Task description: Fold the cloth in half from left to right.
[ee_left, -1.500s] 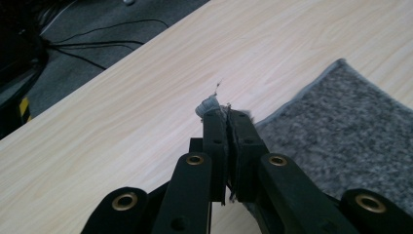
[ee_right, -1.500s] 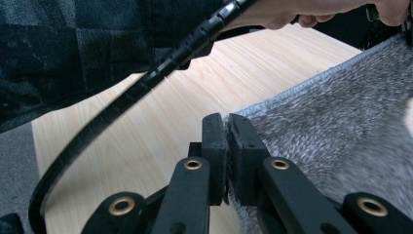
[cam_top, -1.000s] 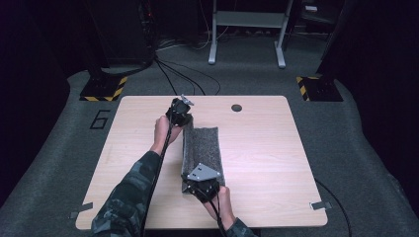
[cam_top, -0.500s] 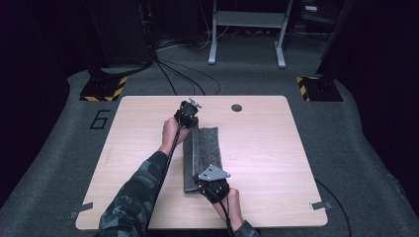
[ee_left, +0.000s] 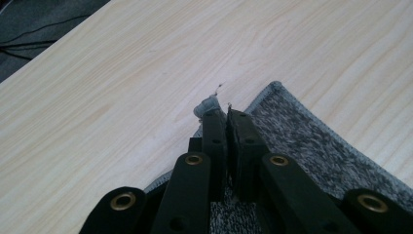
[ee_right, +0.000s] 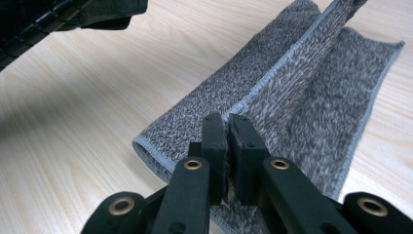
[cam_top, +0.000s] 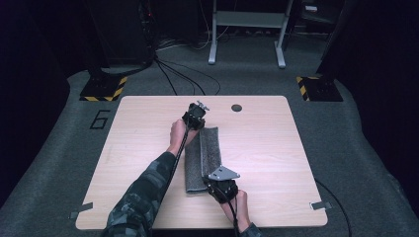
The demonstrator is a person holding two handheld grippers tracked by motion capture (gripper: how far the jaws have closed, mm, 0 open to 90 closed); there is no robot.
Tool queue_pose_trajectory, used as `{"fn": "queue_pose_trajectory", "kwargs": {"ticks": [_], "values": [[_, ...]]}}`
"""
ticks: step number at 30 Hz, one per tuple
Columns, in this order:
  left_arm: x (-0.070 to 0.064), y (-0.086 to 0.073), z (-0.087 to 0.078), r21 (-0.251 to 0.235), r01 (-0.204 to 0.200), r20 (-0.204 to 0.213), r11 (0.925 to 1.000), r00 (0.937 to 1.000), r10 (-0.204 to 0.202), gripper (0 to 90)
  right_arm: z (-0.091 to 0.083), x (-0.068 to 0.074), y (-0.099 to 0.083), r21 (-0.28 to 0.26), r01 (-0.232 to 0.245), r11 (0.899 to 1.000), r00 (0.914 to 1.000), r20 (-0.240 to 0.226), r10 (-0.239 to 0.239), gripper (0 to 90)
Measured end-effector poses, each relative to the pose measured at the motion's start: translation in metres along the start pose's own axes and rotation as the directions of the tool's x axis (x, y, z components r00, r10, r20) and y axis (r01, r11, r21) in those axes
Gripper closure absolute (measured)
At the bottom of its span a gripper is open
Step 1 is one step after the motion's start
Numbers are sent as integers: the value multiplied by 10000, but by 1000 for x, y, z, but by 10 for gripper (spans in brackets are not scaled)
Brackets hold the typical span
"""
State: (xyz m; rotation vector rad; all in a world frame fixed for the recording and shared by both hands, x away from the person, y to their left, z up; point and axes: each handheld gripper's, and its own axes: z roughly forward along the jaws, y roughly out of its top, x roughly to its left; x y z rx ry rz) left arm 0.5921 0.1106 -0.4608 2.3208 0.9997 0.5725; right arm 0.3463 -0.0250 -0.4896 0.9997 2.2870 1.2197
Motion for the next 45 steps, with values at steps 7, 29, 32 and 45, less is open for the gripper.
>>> {"fn": "queue_pose_trajectory", "kwargs": {"ticks": [7, 29, 32, 45], "values": [[-8, 3, 7, 77, -97, 189, 9999, 9998, 96, 860, -2, 0, -5, 52, 63, 10000, 9999, 126, -64, 859], [-24, 11, 28, 284, -223, 341, 9993, 9992, 213, 855, -1, -10, -22, 582, -161, 9982, 9973, 726, 118, 857], [-25, 12, 29, 205, -212, 410, 9996, 9990, 204, 855, -2, -11, -23, 581, -201, 9981, 9966, 810, 154, 856], [-19, 13, 20, -364, 675, 986, 9971, 9931, -636, 277, -9, -17, -31, 956, -287, 9950, 9917, 1275, 164, 716]]}}
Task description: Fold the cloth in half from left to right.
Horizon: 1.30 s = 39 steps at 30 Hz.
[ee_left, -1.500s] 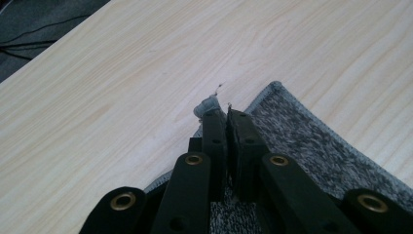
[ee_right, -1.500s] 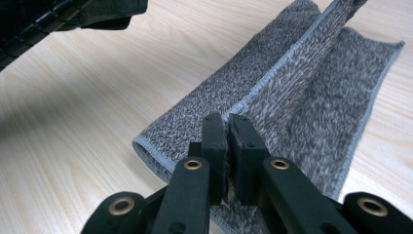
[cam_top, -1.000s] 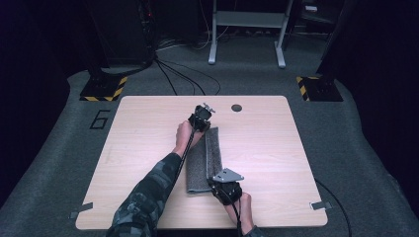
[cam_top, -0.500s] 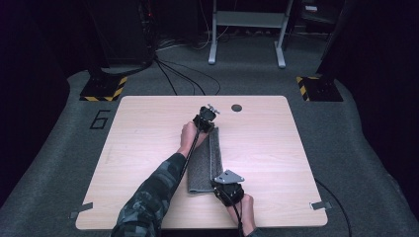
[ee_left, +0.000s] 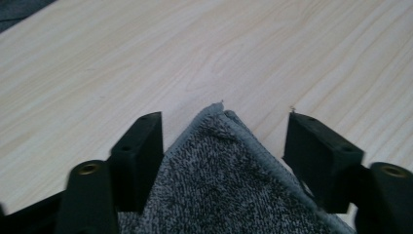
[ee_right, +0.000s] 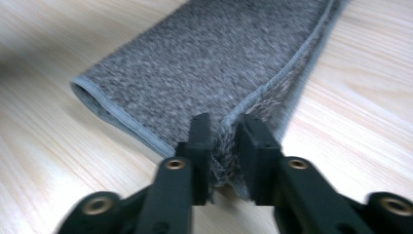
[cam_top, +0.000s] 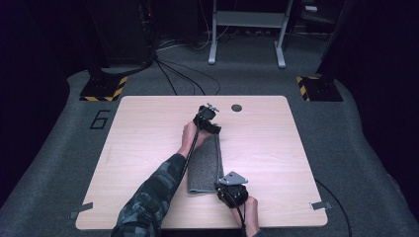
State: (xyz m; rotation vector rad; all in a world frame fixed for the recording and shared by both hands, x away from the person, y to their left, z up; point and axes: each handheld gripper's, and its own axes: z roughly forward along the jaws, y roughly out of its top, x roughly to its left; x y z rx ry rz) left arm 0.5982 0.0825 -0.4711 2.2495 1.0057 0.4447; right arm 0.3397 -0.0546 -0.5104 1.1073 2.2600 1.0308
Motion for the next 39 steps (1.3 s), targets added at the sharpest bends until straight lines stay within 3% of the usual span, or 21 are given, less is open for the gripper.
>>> {"fn": "queue_pose_trajectory", "kwargs": {"ticks": [7, 9, 14, 19, 22, 25, 31, 35, 39], "values": [[14, -5, -12, -98, 234, -357, 9997, 9991, -238, 217, -13, -13, -7, 225, -219, 9995, 9976, 662, 204, 598], [20, -10, -13, -33, 323, -485, 9995, 9983, -324, 216, -15, -17, -8, 161, -635, 9979, 9948, 803, 620, 561], [36, -25, -18, 229, 509, -853, 9984, 9952, -488, 216, -16, -29, -8, 52, -1046, 9945, 9901, 946, 1037, 471], [49, -42, -19, 485, 797, -1289, 9956, 9890, -729, 216, -9, -31, -6, 156, -908, 9957, 9945, 537, 898, 383], [55, -50, -15, 769, 859, -1557, 9933, 9851, -731, 213, 0, -28, -6, 535, -659, 9964, 9962, 607, 626, 359], [59, -54, -10, 855, 930, -1653, 9920, 9832, -779, 208, 5, -26, -8, 794, -758, 9940, 9950, 714, 702, 357], [59, -58, -2, 848, 1048, -1554, 9909, 9837, -908, 201, 1, -26, -12, 867, -798, 9930, 9950, 667, 741, 361], [54, -57, 1, 743, 978, -1327, 9924, 9873, -873, 195, -4, -23, -16, 923, -748, 9929, 9960, 549, 700, 367], [48, -56, -5, 512, 929, -1242, 9944, 9885, -860, 151, -11, -19, -18, 1045, -723, 9919, 9963, 542, 669, 333]]}}
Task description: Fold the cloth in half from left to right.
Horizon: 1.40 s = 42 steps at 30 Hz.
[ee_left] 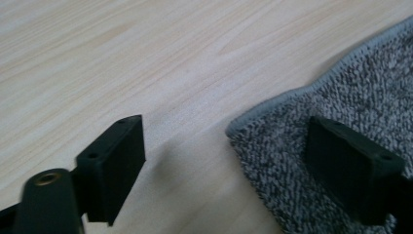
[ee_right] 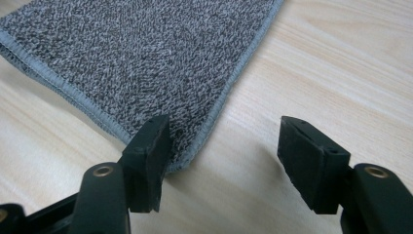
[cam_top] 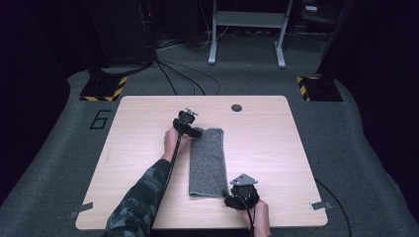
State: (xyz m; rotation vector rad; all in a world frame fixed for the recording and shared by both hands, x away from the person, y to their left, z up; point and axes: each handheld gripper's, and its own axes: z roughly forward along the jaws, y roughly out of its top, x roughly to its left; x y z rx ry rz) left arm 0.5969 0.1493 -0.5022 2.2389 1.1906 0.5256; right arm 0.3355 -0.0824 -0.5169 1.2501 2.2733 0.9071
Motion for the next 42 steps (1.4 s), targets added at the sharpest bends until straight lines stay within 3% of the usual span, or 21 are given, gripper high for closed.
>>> {"fn": "queue_pose_trajectory", "kwargs": {"ticks": [2, 4, 5, 6, 9, 13, 16, 21, 24, 26, 27, 30, 34, 39, 40, 42], "values": [[-1, -1, -11, -364, -7, 124, 9993, 9999, 11, 147, -3, -4, 1, -127, -39, 9999, 9998, -198, 36, 300], [-2, -3, -23, -394, 2, 437, 9992, 9990, 15, 139, -7, -10, 5, -345, 60, 9994, 9993, -370, -73, 266], [-4, -6, -28, -538, -18, 542, 9986, 9985, 47, 133, -9, -11, 8, -445, -135, 9989, 9992, -384, 118, 249], [-6, -10, -35, -601, -103, 639, 9981, 9979, 142, 133, -10, -15, 11, -558, 59, 9984, 9990, -433, -83, 231], [-15, -26, -50, -714, -372, 900, 9968, 9950, 436, 135, -8, -19, 20, -678, 87, 9977, 9989, -449, -118, 195], [-31, -54, -68, -615, -764, 1336, 9952, 9875, 841, 134, 6, -22, 31, -445, 208, 9988, 9988, -445, -228, 160], [-46, -79, -85, -599, -1094, 1674, 9922, 9788, 1180, 135, 16, -22, 34, -82, 343, 9994, 9990, -273, -345, 157], [-77, -119, -101, -397, -1826, 2224, 9824, 9569, 1868, 134, 25, -24, 28, 185, 332, 9993, 9993, -165, -329, 155], [-88, -136, -106, -426, -1947, 2349, 9799, 9514, 1992, 131, 25, -24, 26, 190, 331, 9993, 9993, -164, -327, 155], [-90, -143, -111, -510, -1953, 2326, 9794, 9514, 2018, 129, 25, -25, 25, 206, 403, 9990, 9991, -127, -401, 155], [-90, -146, -112, -496, -1902, 2417, 9805, 9502, 1965, 129, 24, -23, 24, 319, 204, 9993, 9997, -122, -200, 155], [-91, -153, -114, -582, -1789, 2341, 9821, 9539, 1876, 129, 23, -23, 21, 338, 387, 9987, 9992, -148, -383, 155], [-94, -161, -119, -706, -1694, 2322, 9830, 9556, 1813, 130, 20, -19, 17, 374, 238, 9990, 9994, -276, -228, 155], [-93, -164, -123, -612, -1794, 2581, 9819, 9474, 1892, 128, 15, -16, 12, 385, 558, 9977, 9977, -397, -543, 148], [-92, -163, -123, -630, -1735, 2531, 9828, 9498, 1839, 119, 14, -18, 13, 255, 702, 9972, 9967, -429, -691, 133], [-84, -156, -123, -665, -1570, 2581, 9854, 9512, 1690, 97, 12, -22, 17, -215, 521, 9984, 9957, -752, -535, 95]]}}
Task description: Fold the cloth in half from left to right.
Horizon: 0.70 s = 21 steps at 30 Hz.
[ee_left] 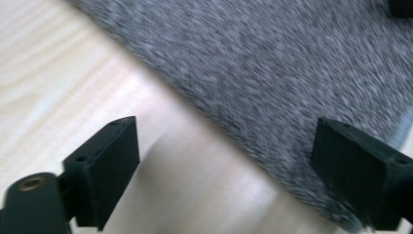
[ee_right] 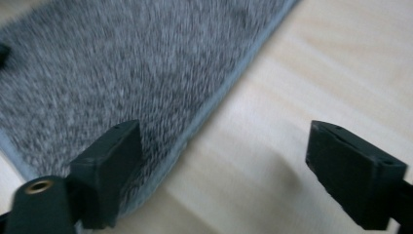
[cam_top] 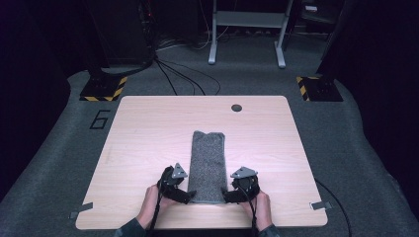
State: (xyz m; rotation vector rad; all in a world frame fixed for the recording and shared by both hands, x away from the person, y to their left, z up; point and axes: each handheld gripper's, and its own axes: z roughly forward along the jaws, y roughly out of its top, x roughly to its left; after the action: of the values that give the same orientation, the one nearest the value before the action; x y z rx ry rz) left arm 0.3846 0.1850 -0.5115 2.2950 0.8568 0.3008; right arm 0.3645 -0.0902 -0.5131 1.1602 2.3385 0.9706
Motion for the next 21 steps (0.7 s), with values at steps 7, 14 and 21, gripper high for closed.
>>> {"fn": "queue_pose_trajectory", "kwargs": {"ticks": [7, 14, 21], "values": [[44, 34, 2, -398, 634, -310, 9972, 9974, -646, 63, 9, -31, 44, 235, 0, 9997, 9984, -561, 13, 10], [87, 67, 19, -306, 1229, -425, 9920, 9914, -1241, 26, 32, -62, 88, 153, -264, 9995, 9958, -871, 276, 0], [112, 97, 36, -456, 1502, -720, 9876, 9856, -1532, 22, 64, -84, 113, 169, -699, 9974, 9946, -751, 710, 116]]}}
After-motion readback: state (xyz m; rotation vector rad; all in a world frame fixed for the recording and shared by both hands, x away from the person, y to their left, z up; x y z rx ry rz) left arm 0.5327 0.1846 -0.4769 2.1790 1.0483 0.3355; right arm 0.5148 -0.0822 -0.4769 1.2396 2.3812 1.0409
